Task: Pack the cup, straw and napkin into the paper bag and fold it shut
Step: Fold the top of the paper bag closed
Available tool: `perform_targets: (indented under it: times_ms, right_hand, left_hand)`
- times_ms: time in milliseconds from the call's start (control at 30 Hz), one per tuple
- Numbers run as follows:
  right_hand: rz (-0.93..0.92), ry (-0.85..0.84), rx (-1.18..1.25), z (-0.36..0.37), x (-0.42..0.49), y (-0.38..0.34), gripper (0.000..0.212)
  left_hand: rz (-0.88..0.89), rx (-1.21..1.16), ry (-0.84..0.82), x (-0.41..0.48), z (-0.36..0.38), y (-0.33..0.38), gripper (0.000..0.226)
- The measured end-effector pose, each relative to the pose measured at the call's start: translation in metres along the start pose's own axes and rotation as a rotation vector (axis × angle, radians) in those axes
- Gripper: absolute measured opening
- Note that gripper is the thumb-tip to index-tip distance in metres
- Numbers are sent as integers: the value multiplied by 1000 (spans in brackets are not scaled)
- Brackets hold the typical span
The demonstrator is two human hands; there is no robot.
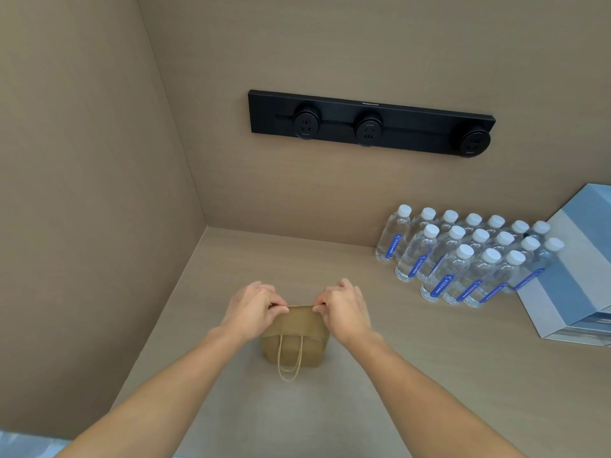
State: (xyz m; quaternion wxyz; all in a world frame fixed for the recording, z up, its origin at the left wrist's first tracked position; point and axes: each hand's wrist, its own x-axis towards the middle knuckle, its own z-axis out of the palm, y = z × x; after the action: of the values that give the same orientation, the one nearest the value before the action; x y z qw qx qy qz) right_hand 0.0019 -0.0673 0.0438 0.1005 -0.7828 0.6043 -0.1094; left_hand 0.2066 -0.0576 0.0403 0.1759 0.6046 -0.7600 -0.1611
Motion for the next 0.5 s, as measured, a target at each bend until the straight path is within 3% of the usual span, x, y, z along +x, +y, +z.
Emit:
perform_targets:
  times_ms: [267, 400, 500]
  right_hand:
    - [-10, 17, -90, -2, -7, -2, 19]
    - [-75, 6, -91, 4, -3, -31, 19]
    - [-61, -9, -84, 6, -1, -29, 20]
  left_hand:
    - [59, -20, -114, 6, -4, -5, 16]
    - [136, 76, -122, 9, -1, 5, 20]
    - [116, 19, -108, 4, 0, -1, 18]
